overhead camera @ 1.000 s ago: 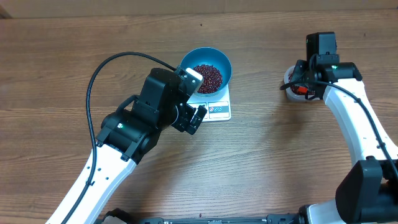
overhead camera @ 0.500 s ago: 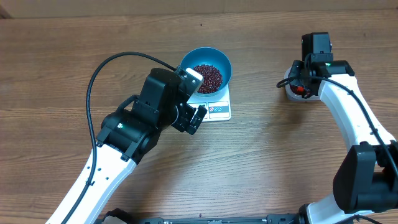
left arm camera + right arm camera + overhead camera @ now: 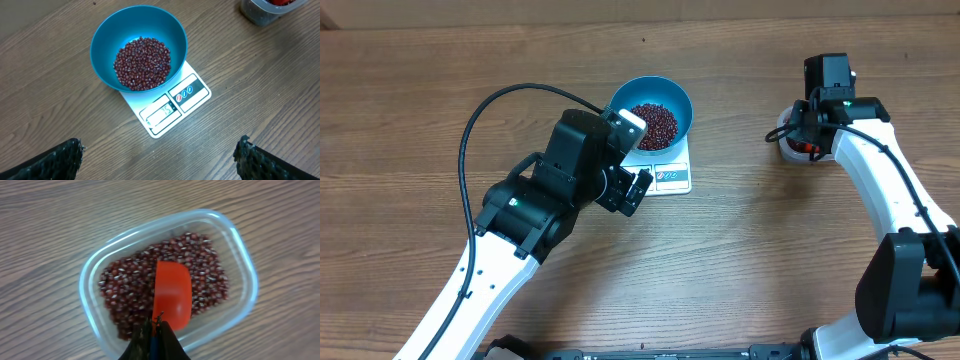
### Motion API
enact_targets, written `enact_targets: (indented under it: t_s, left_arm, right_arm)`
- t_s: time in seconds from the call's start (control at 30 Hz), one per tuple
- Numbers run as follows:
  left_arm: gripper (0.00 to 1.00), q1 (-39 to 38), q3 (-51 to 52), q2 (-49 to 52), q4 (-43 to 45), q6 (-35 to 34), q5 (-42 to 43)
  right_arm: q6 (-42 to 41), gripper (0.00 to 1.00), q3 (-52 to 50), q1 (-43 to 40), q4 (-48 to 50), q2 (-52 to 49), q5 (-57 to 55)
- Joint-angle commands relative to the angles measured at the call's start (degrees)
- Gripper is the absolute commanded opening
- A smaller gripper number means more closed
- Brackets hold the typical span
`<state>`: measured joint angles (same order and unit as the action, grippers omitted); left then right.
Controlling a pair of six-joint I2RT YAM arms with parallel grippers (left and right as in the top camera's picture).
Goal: Scoop item into bowl and weigh 150g on scale
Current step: 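Lower the scoop into the tub and push it into the beans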
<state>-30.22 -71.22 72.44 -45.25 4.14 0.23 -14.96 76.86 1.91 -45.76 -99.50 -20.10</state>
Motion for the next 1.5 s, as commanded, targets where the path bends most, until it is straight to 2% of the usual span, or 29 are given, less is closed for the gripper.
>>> enact_targets:
  t_s: [0.0,0.07,0.3,0.5,0.63,0.77,1.03,1.47]
  left_arm:
    - [1.0,0.2,0.24,0.42,0.02,-0.94,0.44]
    - [1.0,0.2,0.24,0.42,0.02,-0.94,0.44]
    - [0.99,0.2,0.24,0.42,0.02,-0.94,0.44]
    - [0.99,0.2,0.24,0.42,0.02,-0.94,0.44]
    - [1.0,0.2,0.24,0.42,0.02,-0.94,0.44]
    - [1.0,0.2,0.24,0.42,0.02,-0.94,0.44]
    - [1.0,0.2,0.24,0.42,0.02,-0.94,0.44]
    - [1.0,0.2,0.24,0.42,0.02,-0.94,0.44]
  right_arm:
    - [2.4,0.04,0.35,-0.13,0.2,0.22,-5.95]
    - [5.03,0.04,0.35,-0.13,0.07,0.22,-6.08]
    - [5.27,0.04,0.35,-0.68,-0.26,0.22,-8.52]
    - [10.58,0.04,0.35,-3.06,-1.31,0.22,-2.47]
    - [10.6,0.04,0.46,-5.11,-1.22,0.33,0.37]
    - [15.89,0.04,0.46,-5.9,-1.22,1.49,4.87]
    - [23.41,0.04,0.46,-5.9,-0.81,2.75,5.2]
    - [24.26,0.04,0.44,-10.75,1.75,2.73,5.33]
